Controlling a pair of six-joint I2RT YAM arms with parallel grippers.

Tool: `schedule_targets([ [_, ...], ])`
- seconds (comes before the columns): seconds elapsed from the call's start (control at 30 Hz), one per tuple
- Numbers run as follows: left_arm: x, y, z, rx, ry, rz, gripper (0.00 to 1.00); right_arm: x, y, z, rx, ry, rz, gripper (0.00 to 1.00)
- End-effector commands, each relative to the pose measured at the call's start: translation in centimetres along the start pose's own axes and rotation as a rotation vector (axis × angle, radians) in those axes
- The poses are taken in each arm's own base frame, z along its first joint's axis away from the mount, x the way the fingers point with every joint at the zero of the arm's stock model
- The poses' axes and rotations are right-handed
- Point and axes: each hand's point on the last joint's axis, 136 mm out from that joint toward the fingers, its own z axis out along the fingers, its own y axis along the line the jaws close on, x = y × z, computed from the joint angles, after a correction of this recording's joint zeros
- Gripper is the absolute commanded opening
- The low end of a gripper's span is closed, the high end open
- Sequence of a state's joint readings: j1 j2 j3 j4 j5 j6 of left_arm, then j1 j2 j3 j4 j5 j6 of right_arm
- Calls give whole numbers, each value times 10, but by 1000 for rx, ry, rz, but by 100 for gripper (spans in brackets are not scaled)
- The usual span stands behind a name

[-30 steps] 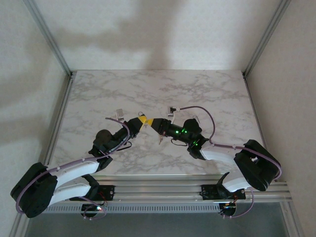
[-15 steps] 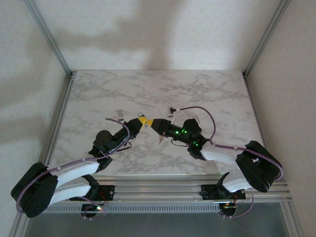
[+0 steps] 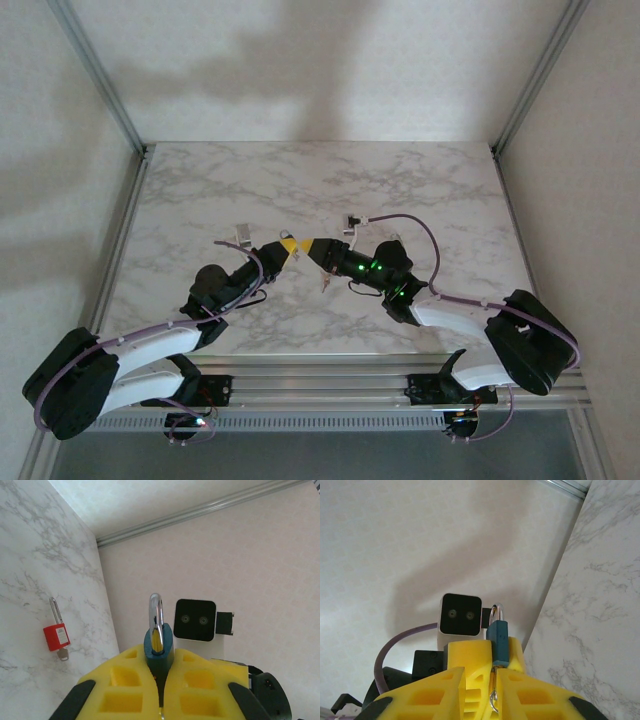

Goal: Lock with the key

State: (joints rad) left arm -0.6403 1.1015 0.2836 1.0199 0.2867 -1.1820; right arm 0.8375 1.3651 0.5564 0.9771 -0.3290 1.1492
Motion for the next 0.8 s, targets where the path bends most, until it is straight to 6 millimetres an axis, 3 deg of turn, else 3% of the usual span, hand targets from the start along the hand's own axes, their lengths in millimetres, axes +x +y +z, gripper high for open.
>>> schedule_targets([
  [0.0, -2, -10, 0, 38, -17, 11, 0, 0, 9, 3, -36, -10, -10, 22],
  [0.77, -7, -9, 1, 39, -44, -64, 0, 11, -7, 6, -19, 10, 18, 24],
])
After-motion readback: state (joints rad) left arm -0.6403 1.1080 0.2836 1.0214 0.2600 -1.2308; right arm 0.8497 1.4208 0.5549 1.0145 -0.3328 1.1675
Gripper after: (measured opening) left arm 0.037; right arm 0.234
